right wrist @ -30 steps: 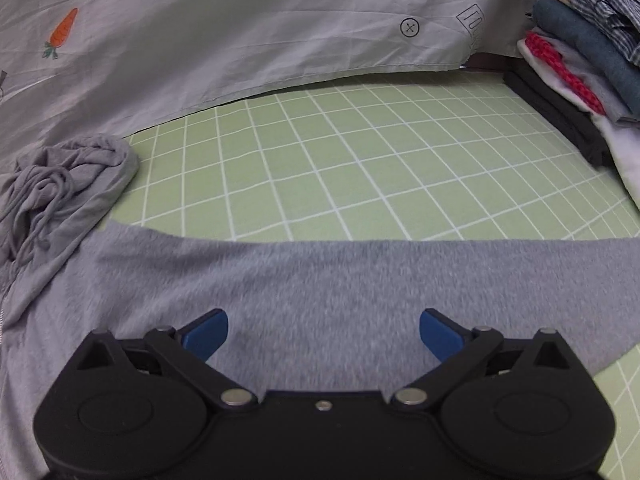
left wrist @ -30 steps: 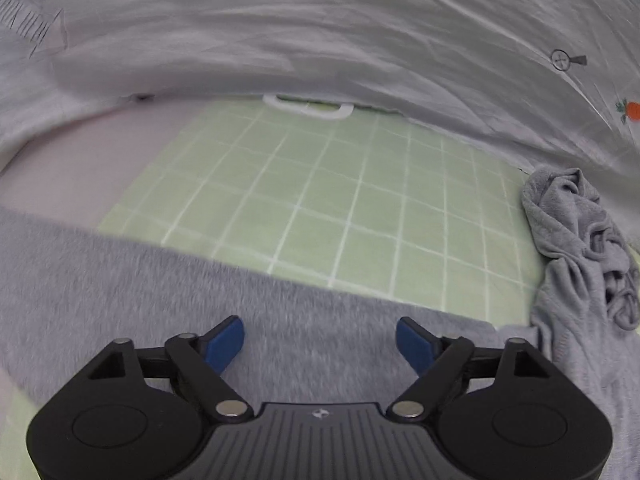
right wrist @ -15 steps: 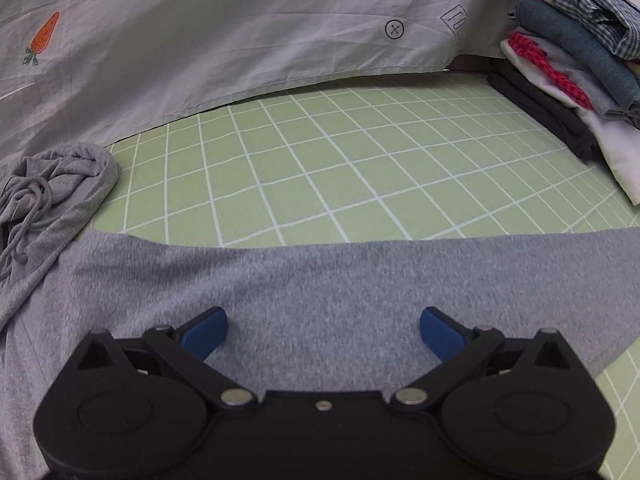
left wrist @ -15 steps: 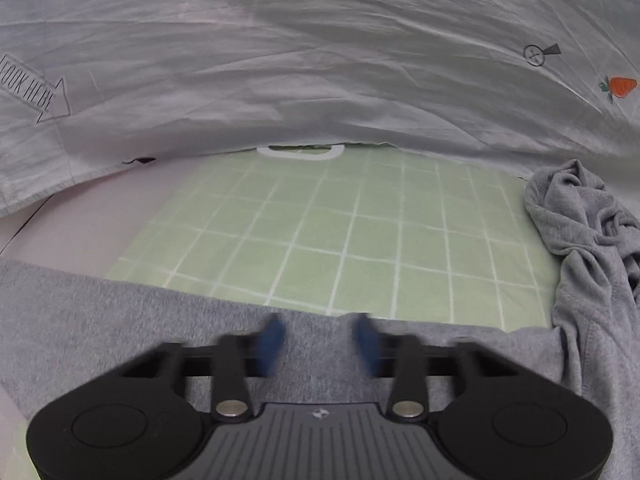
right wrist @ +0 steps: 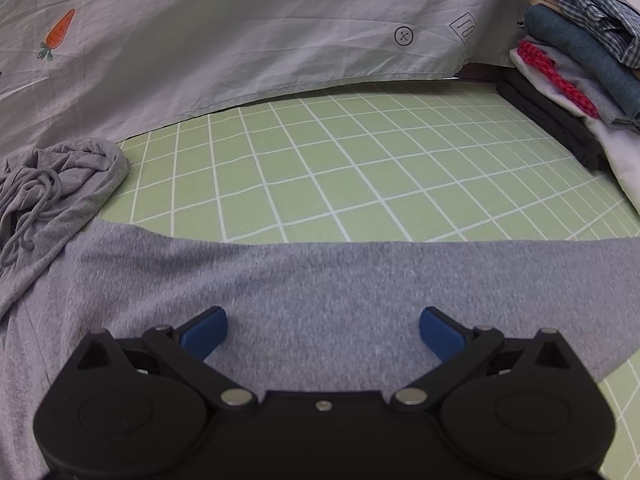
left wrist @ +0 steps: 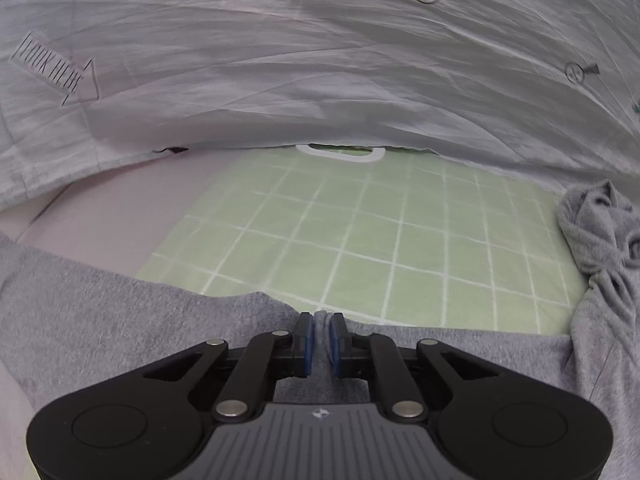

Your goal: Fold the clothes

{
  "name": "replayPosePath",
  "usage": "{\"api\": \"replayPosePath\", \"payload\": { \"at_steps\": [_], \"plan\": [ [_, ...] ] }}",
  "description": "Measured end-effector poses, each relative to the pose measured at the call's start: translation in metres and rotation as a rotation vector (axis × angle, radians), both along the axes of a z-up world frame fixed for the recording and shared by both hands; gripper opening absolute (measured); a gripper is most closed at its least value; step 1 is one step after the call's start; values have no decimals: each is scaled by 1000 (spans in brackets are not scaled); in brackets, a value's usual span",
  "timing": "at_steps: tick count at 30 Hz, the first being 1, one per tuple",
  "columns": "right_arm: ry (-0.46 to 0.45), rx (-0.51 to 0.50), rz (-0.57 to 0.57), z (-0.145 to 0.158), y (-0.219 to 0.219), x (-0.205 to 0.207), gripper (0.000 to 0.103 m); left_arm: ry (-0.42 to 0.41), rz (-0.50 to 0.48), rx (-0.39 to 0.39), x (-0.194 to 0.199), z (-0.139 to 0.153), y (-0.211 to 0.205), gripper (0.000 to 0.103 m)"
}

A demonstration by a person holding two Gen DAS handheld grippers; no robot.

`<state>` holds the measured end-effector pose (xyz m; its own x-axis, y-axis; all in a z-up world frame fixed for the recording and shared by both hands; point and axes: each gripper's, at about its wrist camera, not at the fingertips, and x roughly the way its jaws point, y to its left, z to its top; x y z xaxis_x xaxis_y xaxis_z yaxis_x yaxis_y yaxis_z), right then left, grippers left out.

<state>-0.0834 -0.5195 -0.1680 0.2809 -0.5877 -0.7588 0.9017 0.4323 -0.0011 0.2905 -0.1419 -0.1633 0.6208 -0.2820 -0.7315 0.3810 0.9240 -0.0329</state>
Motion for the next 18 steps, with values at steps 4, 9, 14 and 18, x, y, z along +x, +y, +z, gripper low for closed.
{"api": "replayPosePath", "payload": {
  "at_steps": [4, 9, 14, 18],
  "plan": [
    [3, 2, -23, 1, -6, -7, 103, 6, 0, 19, 1, 1, -3, 13],
    [2, -11, -76, 1, -18, -26, 103, 13, 14, 12, 1, 1, -2, 13],
    [1, -19, -149, 0, -33, -58, 103, 31, 19, 4, 4, 2, 0, 13],
    [-1, -24, -182, -1, -45, -81, 103, 30, 13, 8, 4, 2, 0, 13]
  ]
}}
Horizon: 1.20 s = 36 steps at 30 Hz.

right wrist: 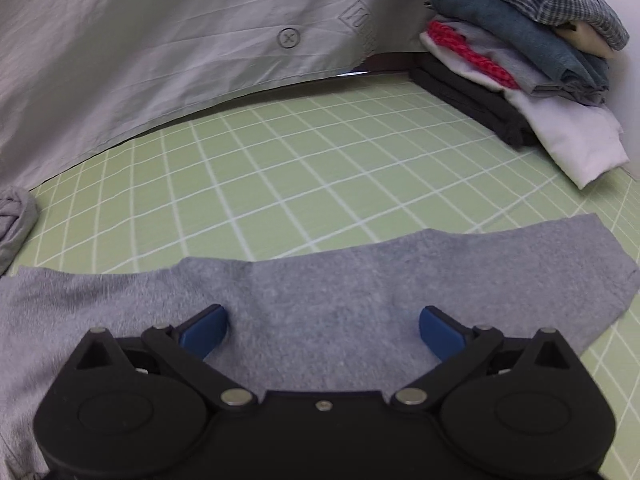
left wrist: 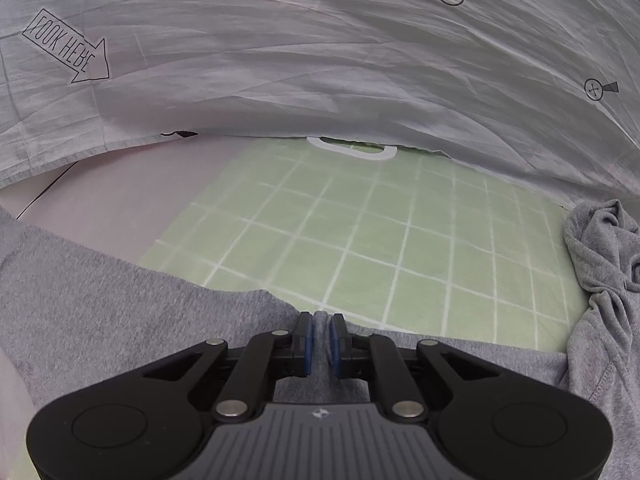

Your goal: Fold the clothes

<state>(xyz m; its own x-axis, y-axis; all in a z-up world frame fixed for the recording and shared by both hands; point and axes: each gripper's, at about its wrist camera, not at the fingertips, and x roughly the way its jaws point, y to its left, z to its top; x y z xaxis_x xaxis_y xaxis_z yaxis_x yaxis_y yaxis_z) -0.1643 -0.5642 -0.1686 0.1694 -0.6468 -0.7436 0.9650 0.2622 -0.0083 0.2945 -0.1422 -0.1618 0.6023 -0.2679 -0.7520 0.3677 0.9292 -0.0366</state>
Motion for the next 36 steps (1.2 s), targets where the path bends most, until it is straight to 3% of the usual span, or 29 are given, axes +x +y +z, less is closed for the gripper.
{"api": "replayPosePath", "payload": {
  "at_steps": [3, 8, 12, 18, 25, 28, 30, 32, 33, 36],
  "plan": [
    [2, -2, -71, 0, -9, -18, 103, 5, 1, -1, 2, 1, 1, 13],
    [12, 6, -36, 3, -18, -29, 103, -2, -6, 5, 1, 0, 0, 13],
    [55, -66, -45, 16, -19, -40, 102, 10, 9, -15, 3, 0, 2, 14],
    [-11, -13, -148, 1, -49, -85, 103, 5, 15, -1, 1, 1, -1, 15],
    [-22, -49, -230, -4, -69, -122, 103, 17, 27, 0, 3, 1, -2, 18],
    [-25, -55, -228, -4, -76, -137, 103, 17, 0, 1, 2, 0, -5, 32],
    [-25, -49, -232, -4, -80, -143, 103, 22, -25, 24, 4, 0, -9, 54],
    [-25, -47, -250, -3, -86, -148, 103, 27, -50, 49, 6, -1, -14, 67],
    [-23, -46, -255, -3, -88, -149, 103, 30, -62, 62, 7, -1, -16, 69],
    [-13, -30, -258, -2, -91, -148, 103, 58, 17, 3, 13, 2, 4, 68]
  ]
}}
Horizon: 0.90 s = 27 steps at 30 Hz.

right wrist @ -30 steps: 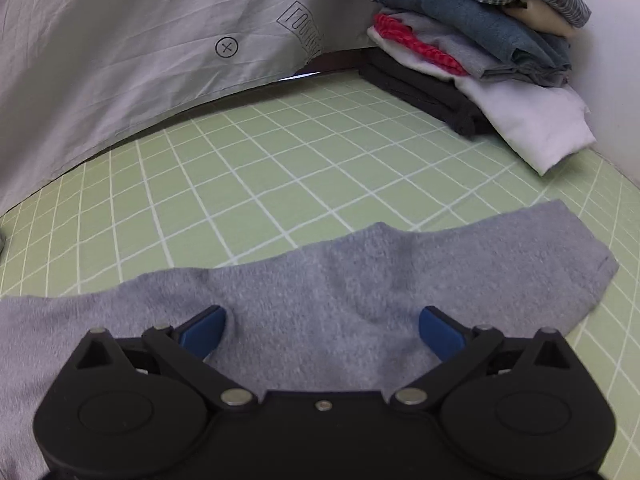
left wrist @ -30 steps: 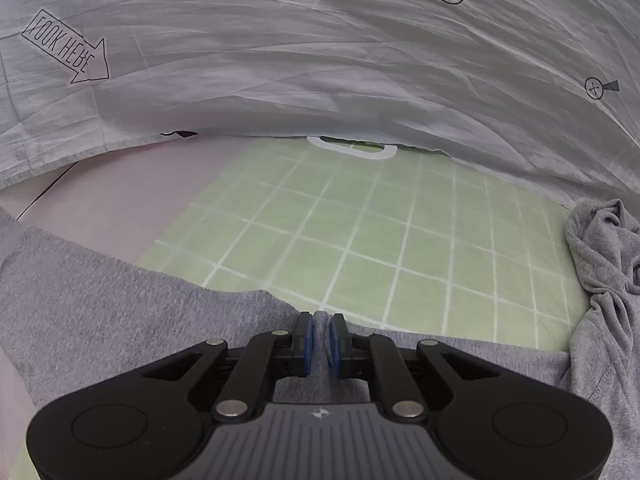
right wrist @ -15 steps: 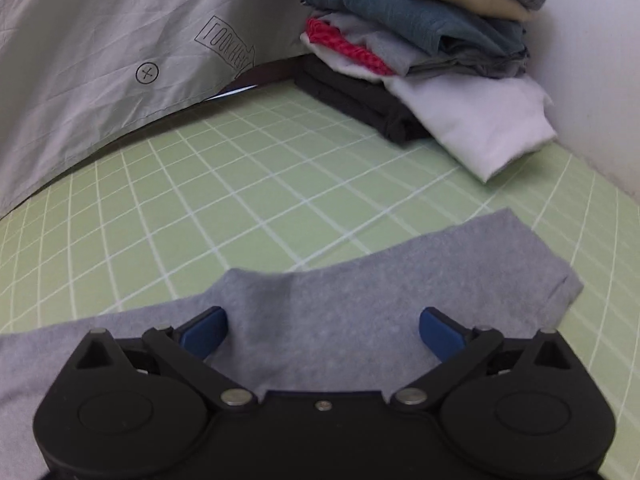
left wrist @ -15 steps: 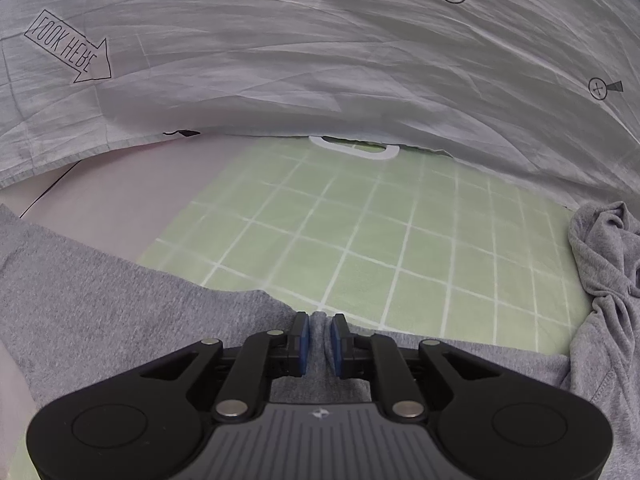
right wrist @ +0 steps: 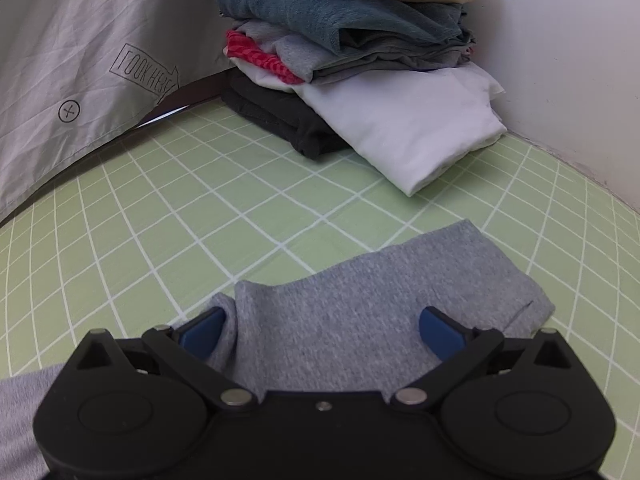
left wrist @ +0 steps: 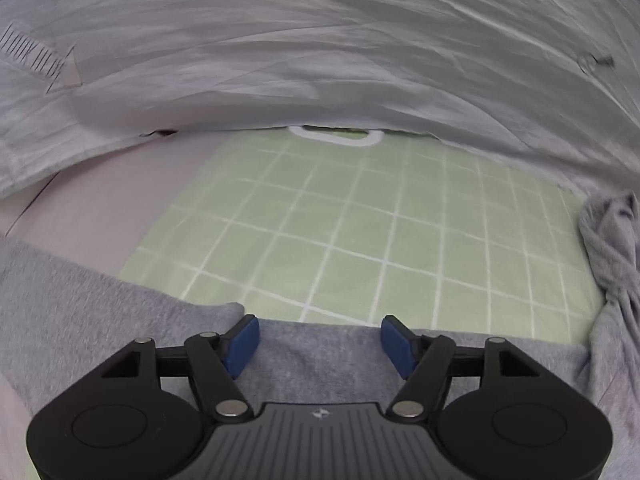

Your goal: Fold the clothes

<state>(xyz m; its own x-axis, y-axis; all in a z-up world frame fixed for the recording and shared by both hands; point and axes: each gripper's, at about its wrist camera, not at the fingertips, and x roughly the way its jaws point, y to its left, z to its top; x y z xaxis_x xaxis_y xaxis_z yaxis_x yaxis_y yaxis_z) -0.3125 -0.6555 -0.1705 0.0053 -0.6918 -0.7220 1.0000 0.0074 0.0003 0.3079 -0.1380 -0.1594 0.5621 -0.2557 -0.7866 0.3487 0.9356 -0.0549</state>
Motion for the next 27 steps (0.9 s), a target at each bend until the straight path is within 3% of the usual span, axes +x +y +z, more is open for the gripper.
{"api": "replayPosePath", "payload": {
  "at_steps": [3, 7, 12, 16, 18, 21, 27],
  "plan": [
    [-1, 7, -8, 0, 0, 1, 103, 9, 116, -87, 1, 3, 34, 69],
    [-2, 3, -31, 0, 0, 3, 103, -2, 216, -34, 3, 1, 73, 70],
    [7, 15, -80, 1, -2, 9, 103, -11, 266, -36, 3, -6, 115, 75],
    [78, 47, -82, 8, -6, 29, 103, -19, 246, 48, 10, -9, 115, 82],
    [159, 30, -50, 13, -2, 47, 103, -6, 275, 56, 16, -13, 118, 94],
    [215, -9, -15, 23, 6, 70, 103, 0, 333, 49, 21, -15, 123, 94],
    [188, -78, 49, 48, 31, 107, 103, 12, 379, 0, 16, -12, 129, 94]
  ]
}}
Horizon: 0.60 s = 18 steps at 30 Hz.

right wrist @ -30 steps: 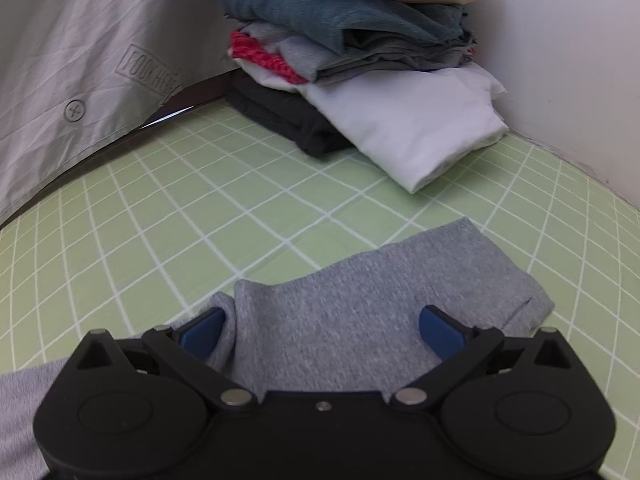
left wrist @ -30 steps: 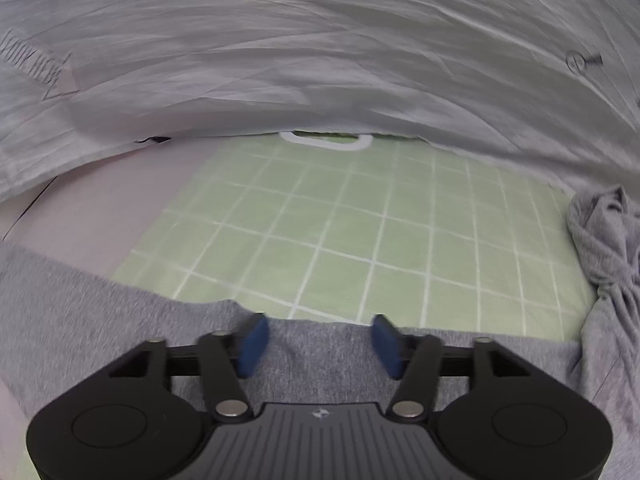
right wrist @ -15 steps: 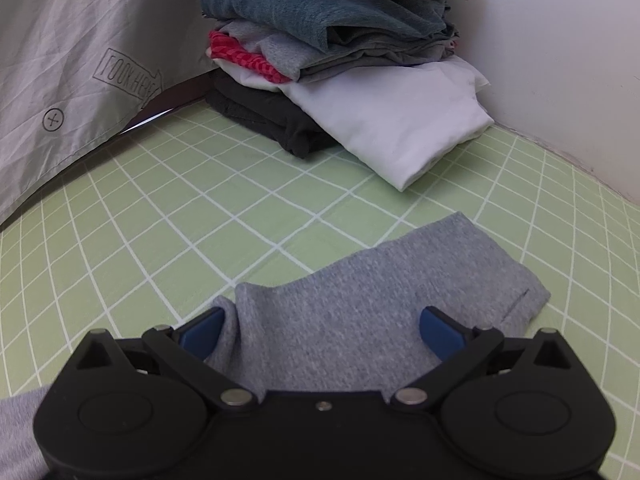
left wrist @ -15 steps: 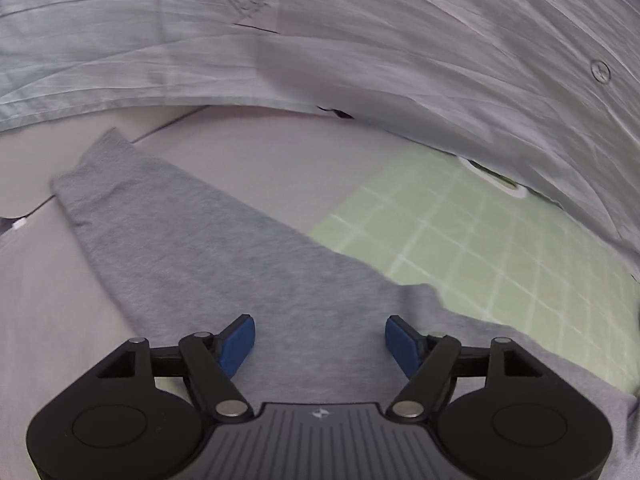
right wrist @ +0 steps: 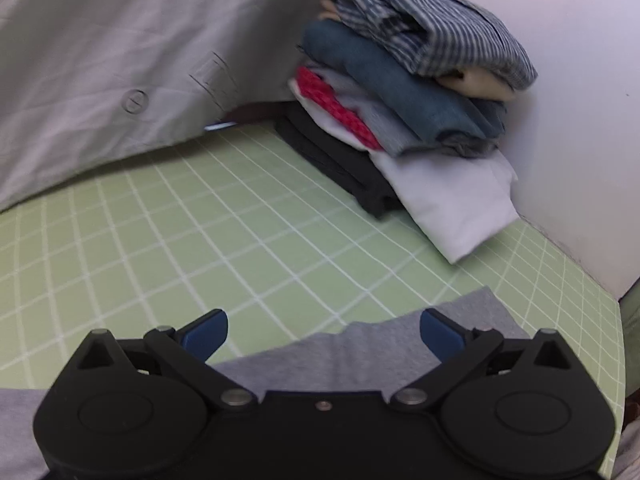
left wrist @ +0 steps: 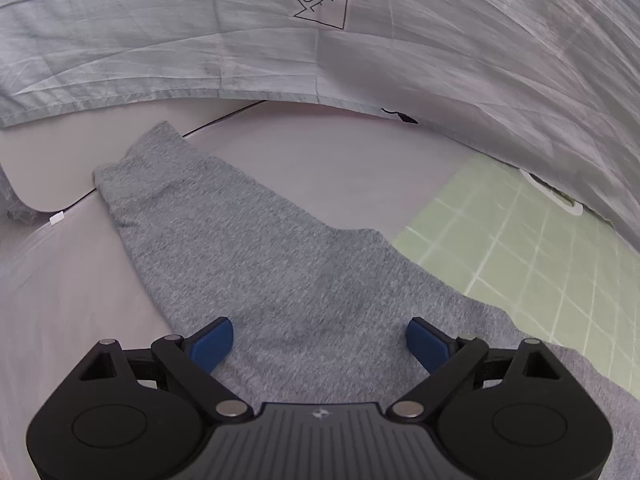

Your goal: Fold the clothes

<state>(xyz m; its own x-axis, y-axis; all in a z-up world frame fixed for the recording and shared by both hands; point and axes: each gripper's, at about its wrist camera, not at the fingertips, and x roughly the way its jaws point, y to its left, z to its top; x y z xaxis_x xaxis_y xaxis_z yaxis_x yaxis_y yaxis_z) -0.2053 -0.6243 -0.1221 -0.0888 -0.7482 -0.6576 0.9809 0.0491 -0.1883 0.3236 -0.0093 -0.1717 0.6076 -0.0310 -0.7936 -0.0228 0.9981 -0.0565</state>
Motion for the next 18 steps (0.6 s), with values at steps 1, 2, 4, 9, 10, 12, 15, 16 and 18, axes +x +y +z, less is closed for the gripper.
{"api": "replayPosePath", "payload": {
  "at_steps": [1, 2, 4, 9, 10, 12, 15, 16, 18],
  "plan": [
    [-17, 2, 12, 3, 5, 5, 103, 0, 5, -11, -3, 0, 2, 94],
    [-38, 9, 27, 4, 11, 10, 103, -1, 5, -22, -5, 0, 5, 94],
    [-77, 36, 40, 2, 24, 19, 103, -6, -12, -38, -9, 2, 12, 94],
    [-157, 131, 63, -6, 61, 38, 103, -37, 22, -21, -7, 6, 42, 94],
    [-161, 144, 71, -6, 69, 42, 103, -41, 38, -17, -5, 6, 50, 94],
    [-161, 166, 102, -6, 83, 51, 103, -40, 92, -27, 3, 2, 69, 94],
    [-153, 184, 148, -2, 101, 63, 103, -51, 145, -45, 18, -1, 92, 94],
    [-149, 185, 162, 1, 106, 66, 103, -57, 160, -51, 24, -2, 99, 94],
    [-156, 187, 166, 7, 113, 70, 103, -66, 181, -43, 36, -3, 108, 94]
  ]
}}
